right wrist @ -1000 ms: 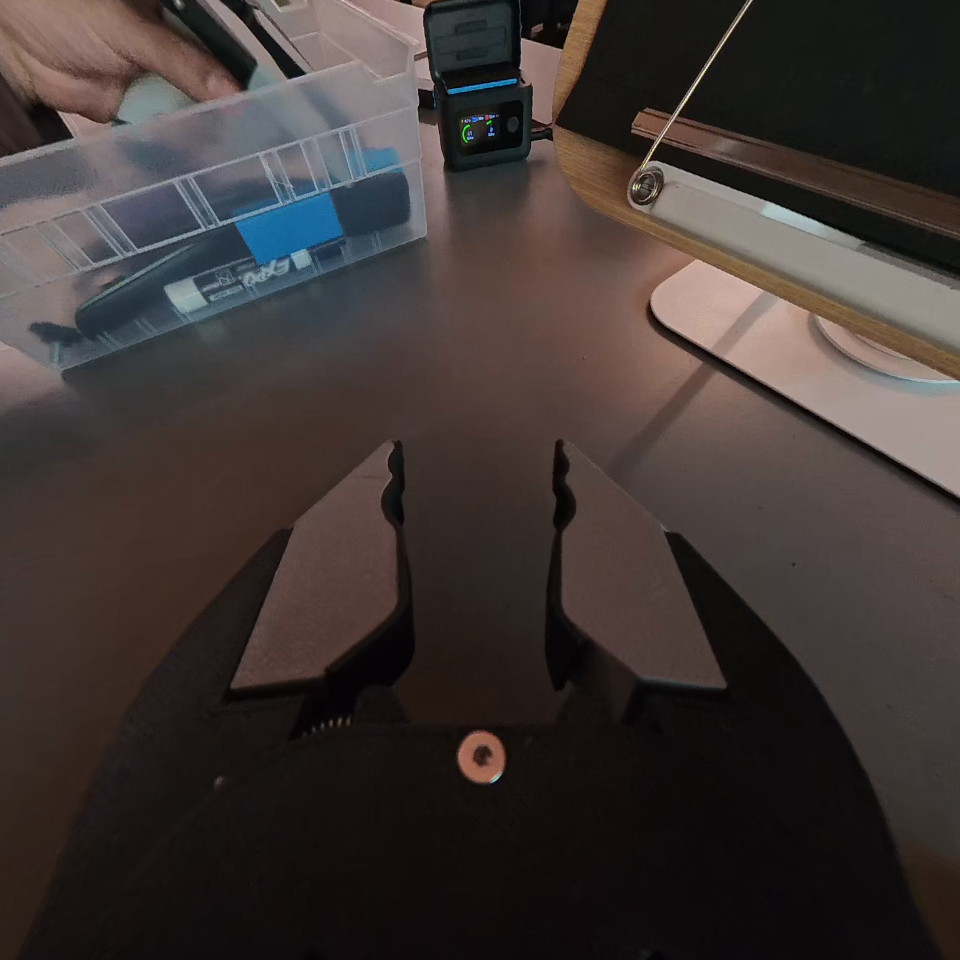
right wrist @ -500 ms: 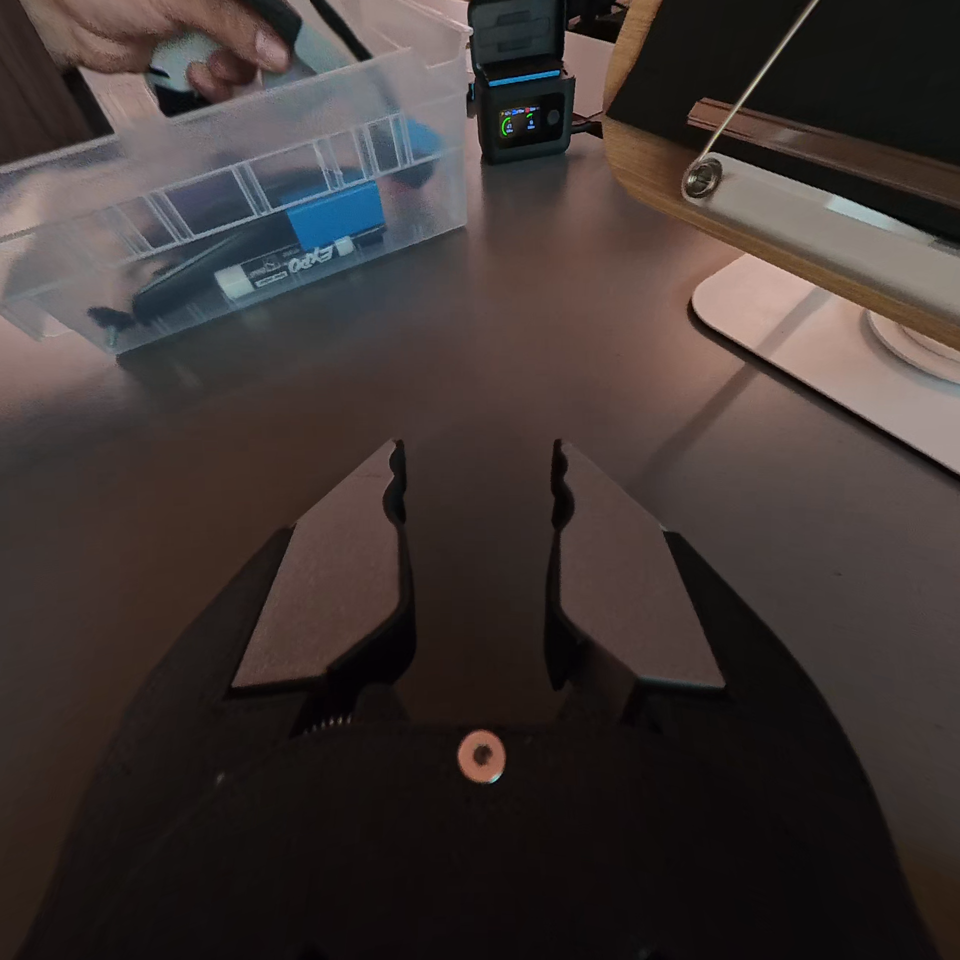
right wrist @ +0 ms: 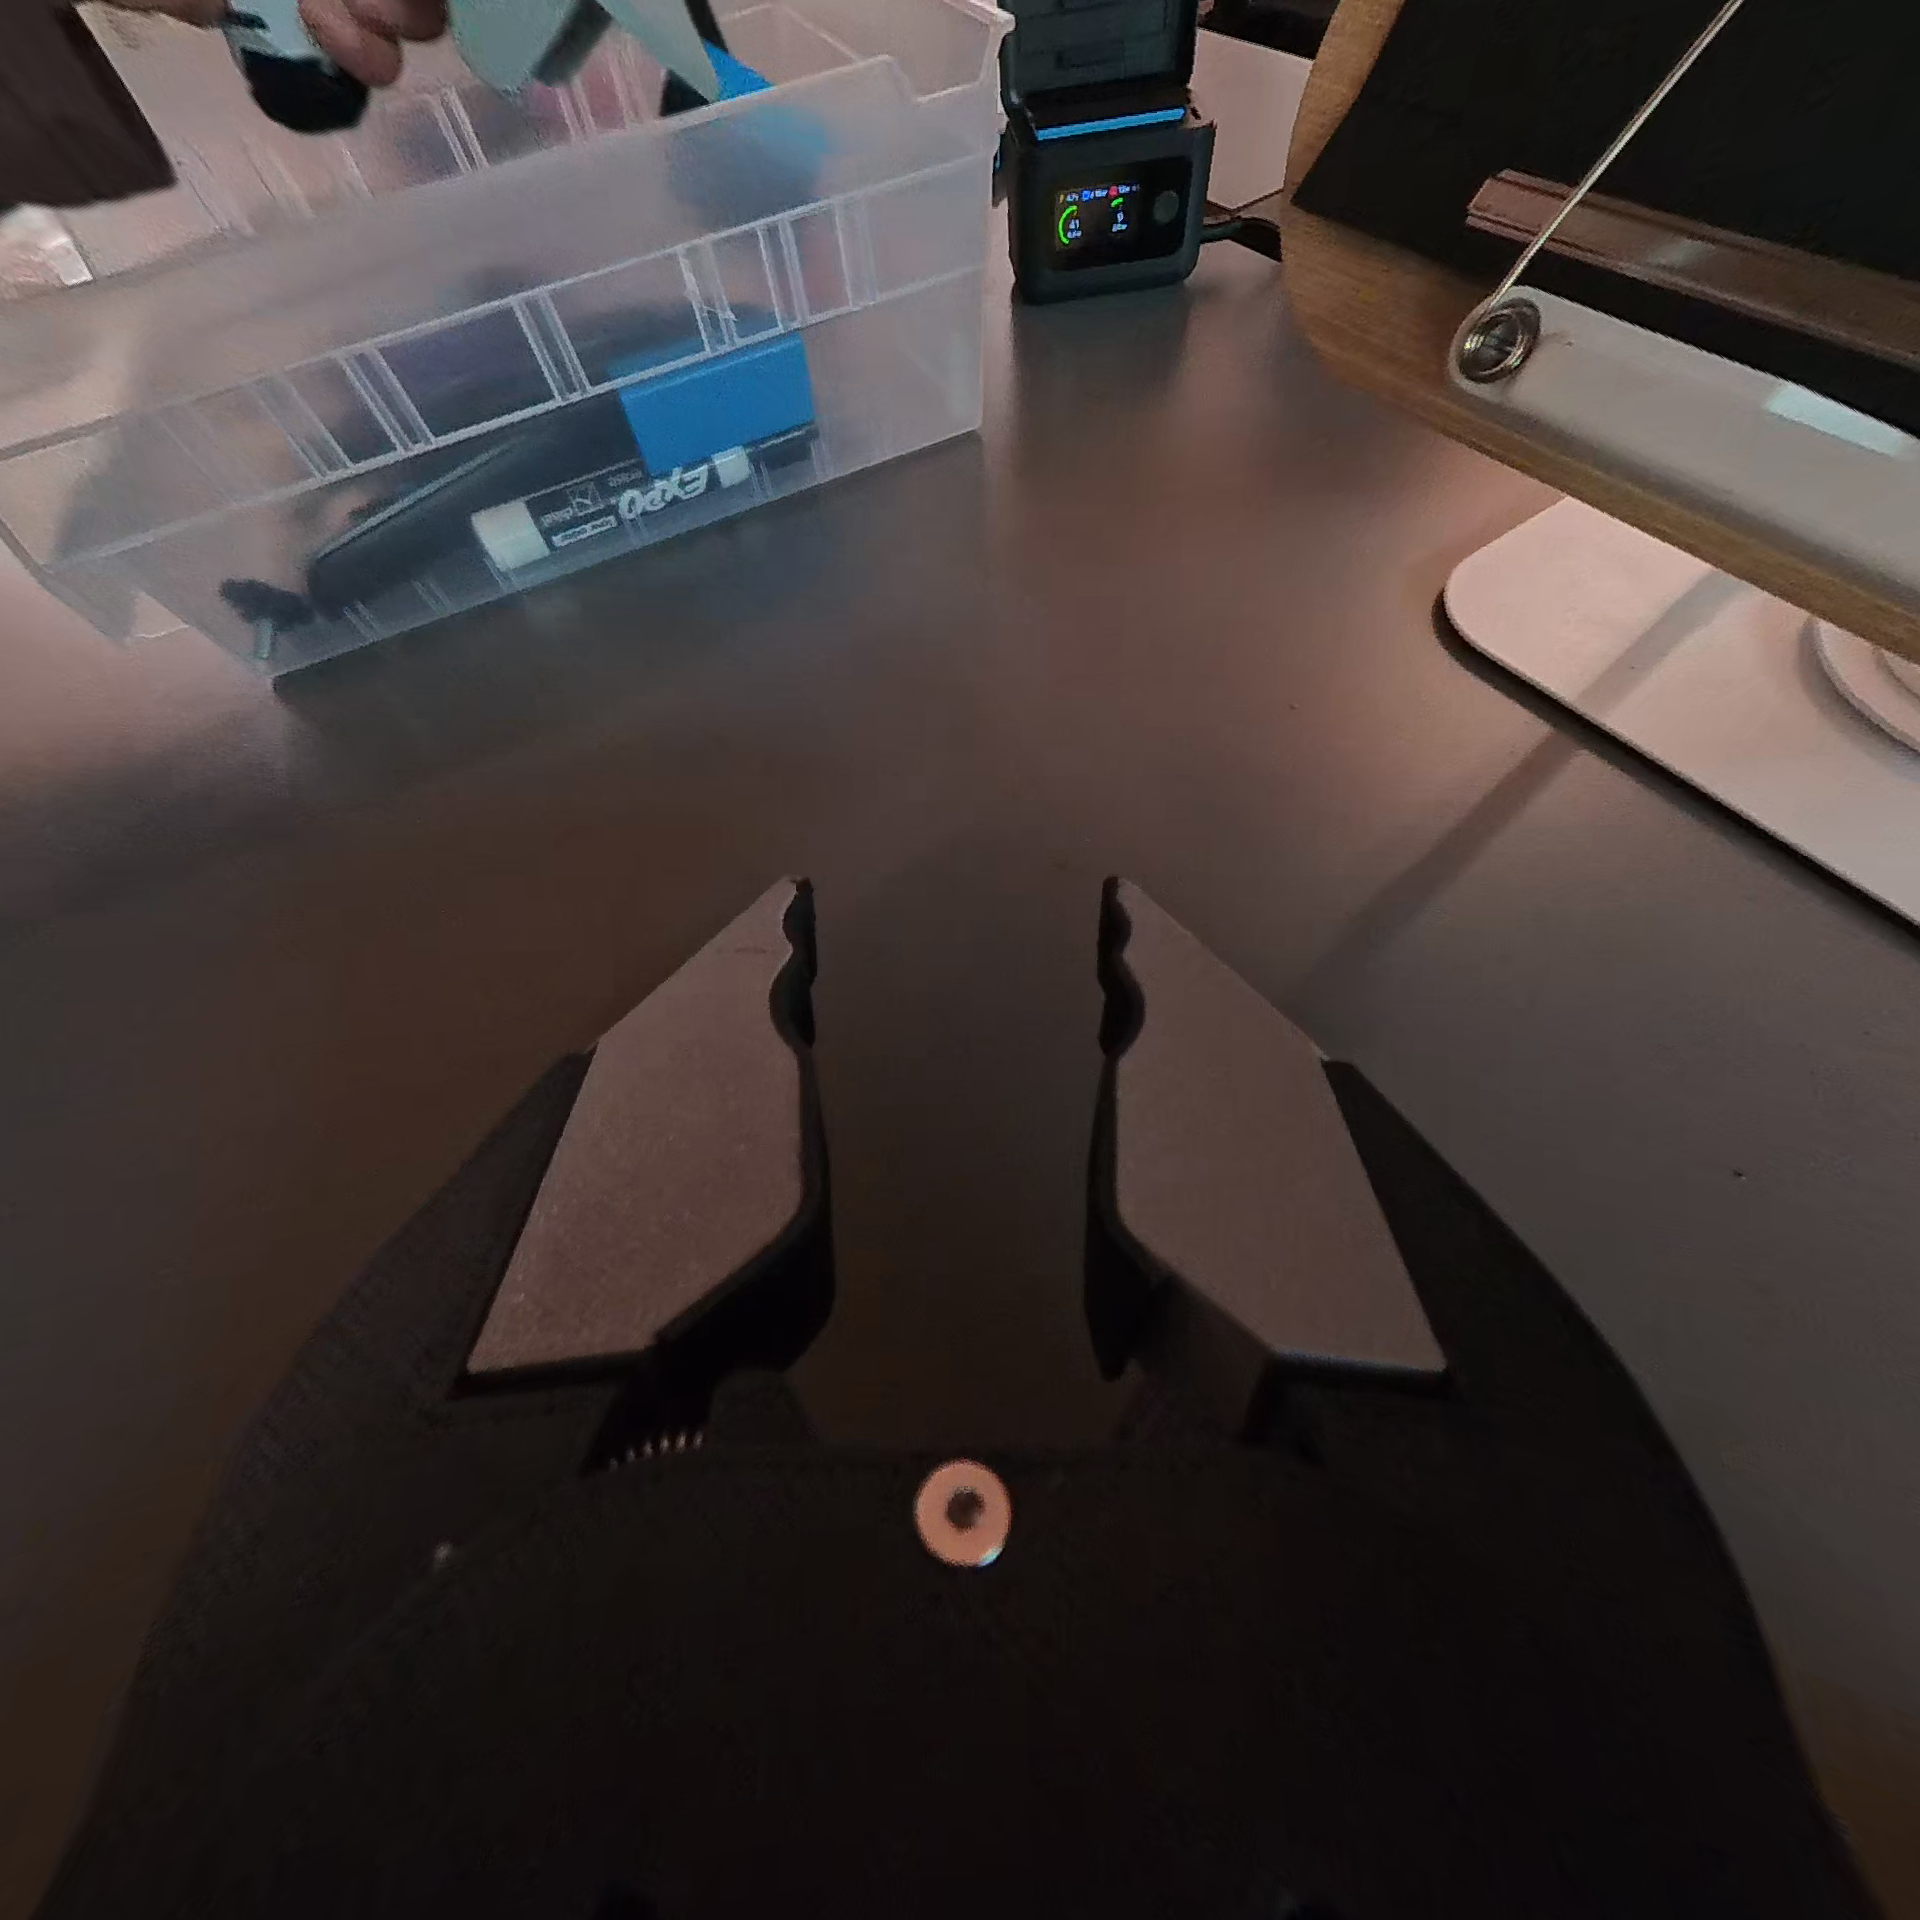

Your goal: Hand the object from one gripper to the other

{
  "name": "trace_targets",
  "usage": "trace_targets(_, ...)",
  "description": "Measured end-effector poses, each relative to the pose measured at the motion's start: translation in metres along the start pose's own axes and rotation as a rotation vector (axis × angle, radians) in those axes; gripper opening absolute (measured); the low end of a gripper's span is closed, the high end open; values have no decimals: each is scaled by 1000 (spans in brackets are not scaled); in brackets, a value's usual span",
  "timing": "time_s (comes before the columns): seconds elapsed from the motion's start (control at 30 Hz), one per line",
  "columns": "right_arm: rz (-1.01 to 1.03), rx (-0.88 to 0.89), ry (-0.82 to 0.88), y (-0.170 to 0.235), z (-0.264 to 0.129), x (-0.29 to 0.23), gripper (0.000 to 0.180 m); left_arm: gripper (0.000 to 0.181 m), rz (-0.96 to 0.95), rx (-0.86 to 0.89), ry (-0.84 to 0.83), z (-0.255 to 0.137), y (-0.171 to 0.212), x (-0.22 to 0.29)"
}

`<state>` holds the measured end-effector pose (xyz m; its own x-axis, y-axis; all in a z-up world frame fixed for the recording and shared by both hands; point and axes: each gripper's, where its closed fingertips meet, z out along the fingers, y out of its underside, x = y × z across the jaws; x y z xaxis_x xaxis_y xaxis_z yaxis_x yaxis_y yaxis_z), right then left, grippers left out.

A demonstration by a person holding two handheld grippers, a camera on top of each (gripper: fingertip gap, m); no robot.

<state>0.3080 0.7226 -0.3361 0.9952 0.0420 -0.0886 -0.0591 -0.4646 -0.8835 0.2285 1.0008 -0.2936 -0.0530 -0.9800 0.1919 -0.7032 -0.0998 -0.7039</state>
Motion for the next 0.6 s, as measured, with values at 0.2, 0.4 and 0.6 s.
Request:
trace_targets(0.2, -26, 33, -66, -5, -2, -14, 54, 12, 203, 187, 181, -37, -29, 70)
trace_targets(0.4, 111, 168, -709, -37, -35, -109, 69, 12, 803, 403, 369, -64, -15, 228)
trace_targets(0.6, 155, 366, -847, -74, -76, -126, 86, 12, 1024, 492, 384, -55, 1, 328)
